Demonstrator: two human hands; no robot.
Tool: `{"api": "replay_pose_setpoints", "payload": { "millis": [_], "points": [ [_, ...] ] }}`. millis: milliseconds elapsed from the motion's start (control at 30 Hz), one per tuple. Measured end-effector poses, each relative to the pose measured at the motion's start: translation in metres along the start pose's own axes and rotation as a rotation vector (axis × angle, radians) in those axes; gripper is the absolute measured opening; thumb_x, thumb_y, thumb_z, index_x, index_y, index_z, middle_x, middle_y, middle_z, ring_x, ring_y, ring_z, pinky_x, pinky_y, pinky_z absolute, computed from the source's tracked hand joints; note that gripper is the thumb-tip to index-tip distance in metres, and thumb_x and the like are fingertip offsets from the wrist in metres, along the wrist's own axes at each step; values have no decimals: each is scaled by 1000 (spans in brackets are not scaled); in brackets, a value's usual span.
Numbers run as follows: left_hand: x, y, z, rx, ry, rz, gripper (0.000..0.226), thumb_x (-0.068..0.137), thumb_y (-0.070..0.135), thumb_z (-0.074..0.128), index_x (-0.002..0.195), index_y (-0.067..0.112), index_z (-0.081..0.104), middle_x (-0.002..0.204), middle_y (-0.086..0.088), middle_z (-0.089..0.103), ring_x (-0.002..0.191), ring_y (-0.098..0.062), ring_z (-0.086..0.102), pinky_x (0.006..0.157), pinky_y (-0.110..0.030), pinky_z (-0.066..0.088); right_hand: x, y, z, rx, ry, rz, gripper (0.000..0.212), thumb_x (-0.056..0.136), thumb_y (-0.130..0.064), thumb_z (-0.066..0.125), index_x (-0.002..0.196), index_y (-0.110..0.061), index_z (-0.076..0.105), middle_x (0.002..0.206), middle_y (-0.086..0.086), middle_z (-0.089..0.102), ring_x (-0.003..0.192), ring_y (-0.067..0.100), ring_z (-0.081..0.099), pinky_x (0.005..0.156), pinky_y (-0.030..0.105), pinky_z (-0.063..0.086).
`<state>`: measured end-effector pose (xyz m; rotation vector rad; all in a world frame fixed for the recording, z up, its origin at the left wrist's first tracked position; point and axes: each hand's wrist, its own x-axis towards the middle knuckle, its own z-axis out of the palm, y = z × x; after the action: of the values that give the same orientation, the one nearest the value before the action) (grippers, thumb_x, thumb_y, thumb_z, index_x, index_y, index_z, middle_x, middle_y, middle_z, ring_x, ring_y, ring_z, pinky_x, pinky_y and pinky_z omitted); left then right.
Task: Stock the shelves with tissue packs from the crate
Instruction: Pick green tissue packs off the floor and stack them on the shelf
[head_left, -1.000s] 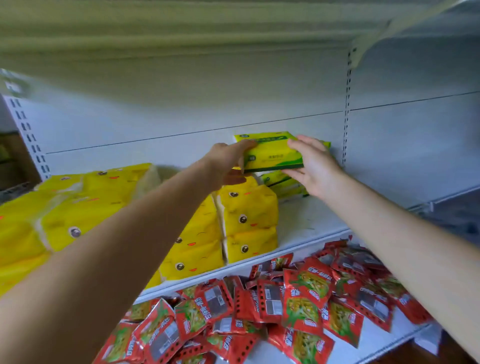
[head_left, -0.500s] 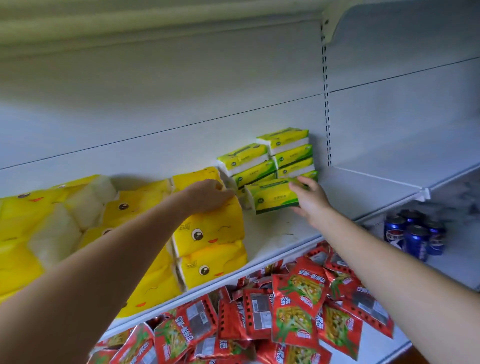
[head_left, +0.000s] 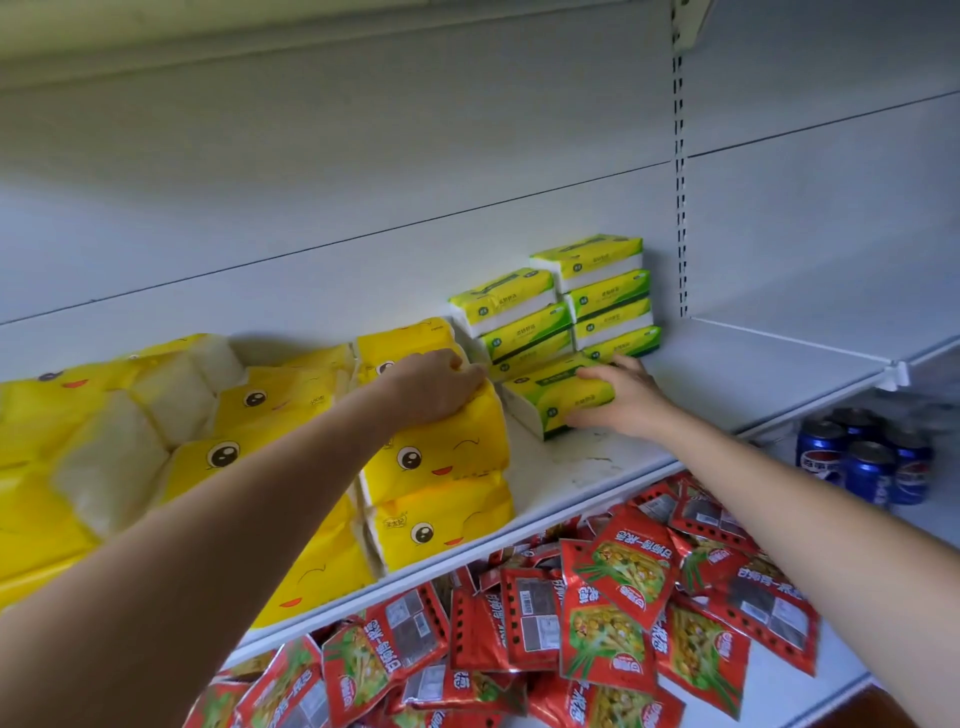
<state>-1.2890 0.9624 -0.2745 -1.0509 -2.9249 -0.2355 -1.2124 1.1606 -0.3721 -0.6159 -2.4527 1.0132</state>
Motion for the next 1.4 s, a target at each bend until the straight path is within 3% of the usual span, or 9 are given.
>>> {"api": "replay_pose_setpoints", "payload": {
  "millis": [233, 400, 533, 667, 833, 1067, 1267, 1400],
  "points": [
    [-6, 4, -5, -21, 37, -8, 49, 98, 46, 33, 135, 17, 47, 138, -11, 48, 125, -29, 44, 95, -32, 35, 3, -7, 5, -56, 35, 22, 72, 75, -36, 74, 139, -27, 40, 154, 8, 12, 141, 29, 15, 111, 38, 24],
    [-5, 0, -12, -91, 97, -37, 53, 97, 47, 37, 140, 17, 41, 142, -11, 43, 127, -30, 43, 95, -32, 38, -6, -27, -14, 5, 68, -71, 65, 80, -25, 69, 138, -27, 41, 154, 5, 14, 143, 22, 11, 113, 40, 19],
    [-8, -6, -21, -122, 164, -23, 54, 97, 47, 38, 139, 14, 42, 138, -11, 49, 111, -29, 53, 76, -28, 43, -18, -49, -23, 71, 122, -188, 51, 88, -16, 57, 137, -22, 43, 150, 3, 26, 140, 18, 22, 107, 30, 24],
    [-17, -25, -36, -94, 199, -14, 53, 96, 46, 40, 137, 12, 44, 136, -12, 52, 122, -30, 50, 96, -32, 39, -31, -88, -23, 124, 123, -294, 45, 92, -15, 51, 135, -23, 44, 146, -3, 36, 135, 15, 31, 96, 22, 26],
    [-40, -56, -60, -74, 228, -25, 53, 97, 42, 40, 139, 10, 41, 141, -13, 46, 129, -30, 43, 101, -33, 35, -46, -144, -10, 111, 79, -380, 42, 93, -19, 51, 134, -24, 45, 144, -5, 39, 134, 13, 33, 95, 18, 27],
    [-84, -124, -98, -67, 321, -14, 53, 96, 43, 44, 140, 13, 40, 143, -12, 44, 129, -30, 43, 101, -33, 35, -81, -231, 30, 39, 26, -549, 41, 92, -18, 52, 132, -23, 48, 140, -5, 44, 130, 9, 37, 91, 11, 25],
    [-137, -217, -143, -118, 495, -69, 49, 96, 40, 46, 137, 14, 45, 138, -11, 51, 126, -30, 47, 101, -31, 35, -120, -316, 85, -4, -5, -738, 40, 92, -14, 52, 131, -18, 49, 138, -4, 48, 127, 9, 40, 87, 7, 25],
    [-182, -307, -150, -161, 551, -170, 45, 96, 38, 46, 135, 14, 49, 138, -11, 51, 124, -30, 48, 102, -33, 36, -141, -377, 134, -24, -41, -840, 39, 91, -13, 54, 130, -14, 51, 135, 0, 50, 124, 9, 42, 97, 11, 28]
  ]
}}
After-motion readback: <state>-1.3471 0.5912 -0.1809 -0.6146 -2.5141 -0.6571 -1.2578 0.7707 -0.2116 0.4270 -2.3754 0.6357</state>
